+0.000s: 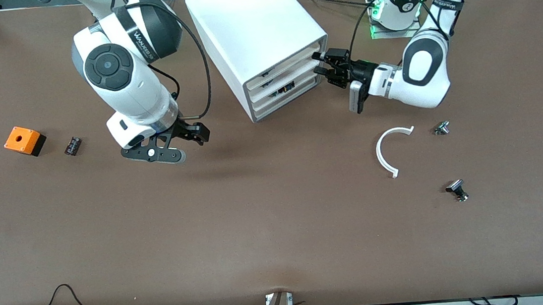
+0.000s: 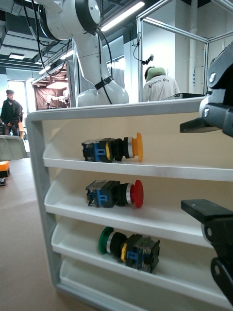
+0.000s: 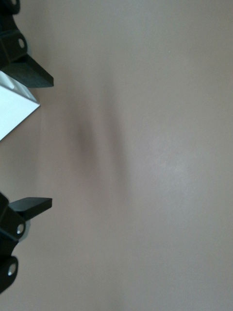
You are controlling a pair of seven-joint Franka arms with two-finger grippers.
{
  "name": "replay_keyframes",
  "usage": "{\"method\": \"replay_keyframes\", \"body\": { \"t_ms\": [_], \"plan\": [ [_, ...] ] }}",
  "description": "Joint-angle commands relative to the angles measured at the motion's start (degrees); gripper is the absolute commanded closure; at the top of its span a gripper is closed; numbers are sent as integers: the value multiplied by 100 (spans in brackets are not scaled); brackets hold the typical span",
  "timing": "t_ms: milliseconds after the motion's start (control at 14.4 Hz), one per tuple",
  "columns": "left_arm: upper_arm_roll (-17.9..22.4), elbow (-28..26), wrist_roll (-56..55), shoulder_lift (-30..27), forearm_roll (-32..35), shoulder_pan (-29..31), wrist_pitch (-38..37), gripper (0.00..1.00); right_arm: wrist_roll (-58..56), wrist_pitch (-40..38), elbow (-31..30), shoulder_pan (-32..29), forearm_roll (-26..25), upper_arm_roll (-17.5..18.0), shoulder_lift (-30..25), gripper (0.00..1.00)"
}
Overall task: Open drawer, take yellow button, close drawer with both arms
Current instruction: 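Reach the left gripper to the drawer handle and grasp it, then pull the drawer open with the left gripper while the right gripper approaches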
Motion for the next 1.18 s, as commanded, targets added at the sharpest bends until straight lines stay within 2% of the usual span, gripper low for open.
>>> {"method": "replay_keyframes", "body": {
  "t_ms": [0,69,347,417,486,556,903,1112],
  "plan": [
    [-98,-240,149,-77,-204,5,87,37,147,-55,343,120,53,-38,209,0],
    [-203,-258,149,-77,-291,5,114,38,156,-54,343,129,53,-38,209,0],
    [-599,-284,193,-16,-424,5,517,54,261,-46,396,120,53,-55,209,0],
    [-626,-276,193,19,-432,-4,536,69,279,-46,405,86,53,-64,209,0],
    [-635,-275,193,54,-441,4,536,88,296,-2,405,76,53,-73,209,0],
    [-626,-267,184,72,-433,5,536,99,288,120,405,76,53,-73,209,0],
    [-573,-162,122,195,-389,92,536,100,270,315,510,68,53,-82,227,0],
    [-520,102,122,484,-318,303,536,100,726,315,939,120,53,-65,463,0]
  ]
}}
